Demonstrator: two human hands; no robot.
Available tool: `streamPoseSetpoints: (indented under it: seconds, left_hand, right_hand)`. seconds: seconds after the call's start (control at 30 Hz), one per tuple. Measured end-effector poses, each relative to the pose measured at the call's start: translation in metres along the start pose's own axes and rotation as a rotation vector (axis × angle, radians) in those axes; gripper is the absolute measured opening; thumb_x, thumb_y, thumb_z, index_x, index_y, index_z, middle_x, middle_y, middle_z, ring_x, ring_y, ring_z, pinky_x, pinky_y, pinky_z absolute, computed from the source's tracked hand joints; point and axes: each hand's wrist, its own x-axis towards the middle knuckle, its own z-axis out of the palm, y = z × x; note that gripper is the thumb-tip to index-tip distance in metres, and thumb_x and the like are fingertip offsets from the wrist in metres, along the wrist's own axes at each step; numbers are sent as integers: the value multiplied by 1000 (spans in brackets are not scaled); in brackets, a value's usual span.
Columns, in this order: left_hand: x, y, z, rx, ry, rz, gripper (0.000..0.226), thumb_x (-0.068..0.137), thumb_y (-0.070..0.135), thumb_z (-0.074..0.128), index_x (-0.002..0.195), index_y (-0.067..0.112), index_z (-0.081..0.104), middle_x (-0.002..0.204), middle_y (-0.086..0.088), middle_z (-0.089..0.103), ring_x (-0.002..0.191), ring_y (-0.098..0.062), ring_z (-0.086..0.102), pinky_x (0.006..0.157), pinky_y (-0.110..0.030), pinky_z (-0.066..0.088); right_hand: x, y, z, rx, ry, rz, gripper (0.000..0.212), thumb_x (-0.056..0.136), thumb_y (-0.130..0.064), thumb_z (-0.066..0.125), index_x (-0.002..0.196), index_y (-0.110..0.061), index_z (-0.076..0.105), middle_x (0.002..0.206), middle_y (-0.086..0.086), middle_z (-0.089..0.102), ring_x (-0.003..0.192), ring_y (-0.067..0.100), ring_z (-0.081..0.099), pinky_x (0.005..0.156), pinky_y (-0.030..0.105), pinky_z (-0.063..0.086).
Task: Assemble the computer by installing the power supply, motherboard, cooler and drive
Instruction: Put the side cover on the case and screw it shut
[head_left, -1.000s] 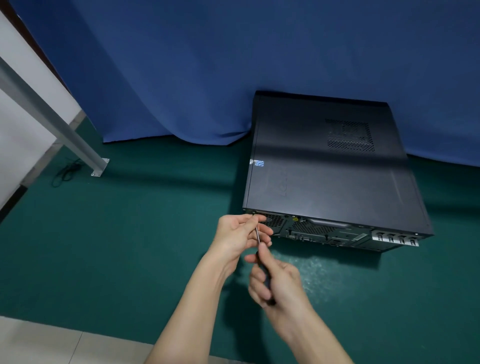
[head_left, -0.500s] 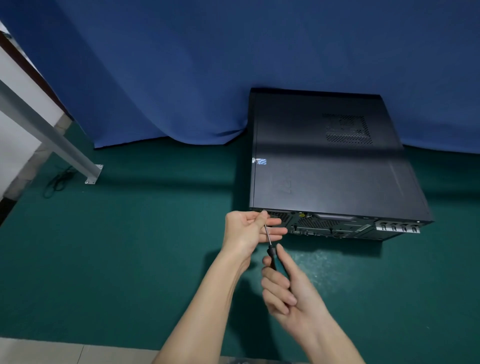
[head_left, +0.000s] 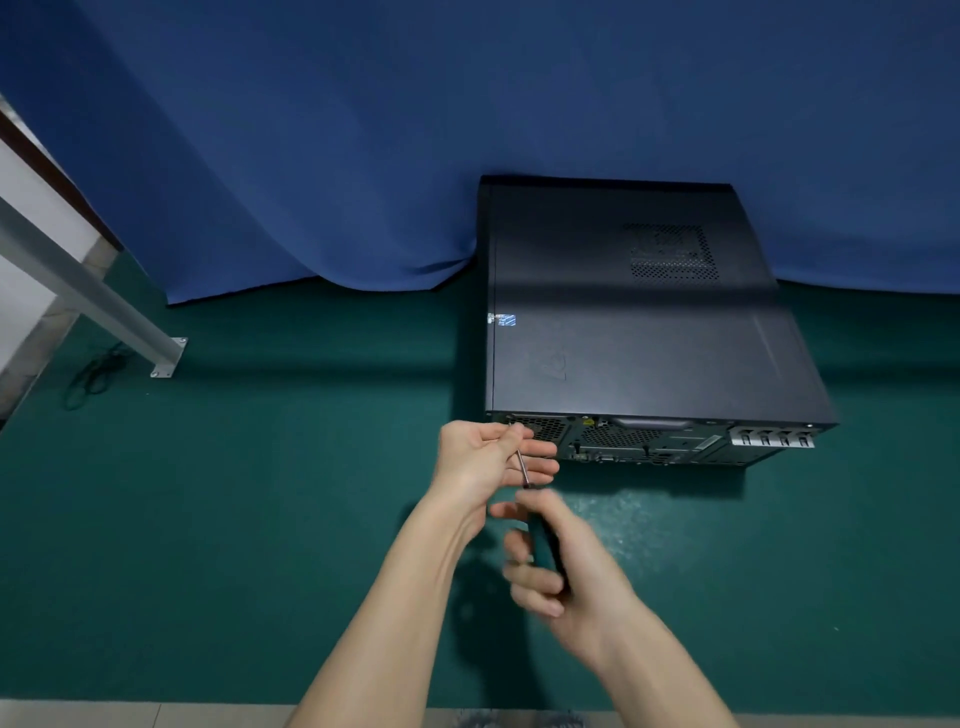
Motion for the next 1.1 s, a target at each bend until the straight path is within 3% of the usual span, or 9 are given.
streamPoseSetpoints:
  seconds: [0.13, 0.27, 0.33, 0.43, 0.5, 0.67, 0.87, 1.03, 1.1]
  left_hand:
    - [2, 1, 0, 29, 23, 20, 19, 97, 4, 51, 99, -15, 57, 75, -16, 72, 57, -25, 69, 52, -28, 57]
    - [2, 2, 1, 40, 61, 48, 24, 95, 3, 53, 100, -20, 56, 72, -14, 72, 56, -23, 69, 50, -26, 55]
    - [3, 1, 3, 53, 96, 55, 25, 95, 3, 54, 103, -21, 54, 75, -16, 71, 54, -24, 69, 49, -27, 56]
    - [4, 2, 5, 73, 106, 58, 27, 94, 4, 56, 106, -20, 53, 81, -20, 70, 55, -25, 69, 51, -29, 58]
    - [4, 3, 1, 69, 70, 47, 27, 95, 6, 55, 106, -20, 54, 82, -19, 70, 60, -25, 71, 54, -29, 58]
    - [-3, 2, -10, 68, -142, -66, 25, 102, 11, 42, 109, -8, 56, 83, -15, 74, 70, -27, 72, 54, -27, 57]
    - [5, 7, -2, 164, 14, 10, 16, 98, 3, 48, 94, -9, 59, 68, -12, 71, 57, -26, 70, 51, -28, 56]
    - [-1, 2, -7, -7, -58, -20, 23, 100, 9, 45, 109, -9, 57, 83, -16, 73, 65, -24, 71, 57, -28, 58]
    - [-2, 3, -5, -6, -69, -21, 22, 101, 9, 44, 106, -8, 57, 82, -17, 73, 64, -23, 70, 58, -28, 58]
  right_hand:
    - [5, 15, 3, -791, 388, -319, 34, 92, -20, 60, 61, -11, 50, 44, -2, 38, 39, 14, 28, 41, 29, 26]
    - [6, 4, 6, 88, -20, 24, 31, 90, -23, 58, 64, -5, 57, 39, -2, 27, 23, 6, 17, 29, 10, 12]
    - [2, 3, 4, 51, -31, 32, 23, 86, -21, 60, 69, -4, 58, 41, -2, 29, 25, 6, 18, 29, 12, 12]
    - [6, 13, 7, -527, 237, -126, 31, 85, -19, 65, 61, -11, 46, 45, -4, 35, 37, 12, 24, 39, 23, 20]
    - [3, 12, 10, -516, 251, -121, 38, 88, -15, 58, 57, -14, 37, 45, -2, 30, 37, 14, 22, 40, 22, 20]
    - [4, -5, 4, 260, -146, 179, 27, 83, -16, 55, 58, -12, 43, 36, -4, 24, 23, 5, 13, 27, 13, 9]
    - [1, 10, 11, -867, 463, -226, 40, 82, -23, 65, 56, -15, 36, 46, -4, 33, 39, 16, 25, 38, 26, 21]
    - [13, -1, 13, 229, -73, 136, 43, 90, -23, 54, 52, -16, 37, 37, -3, 23, 23, 6, 13, 29, 11, 10]
    - [10, -7, 10, 420, -219, 214, 37, 83, -21, 56, 50, -13, 41, 35, -3, 24, 22, 6, 12, 27, 13, 6]
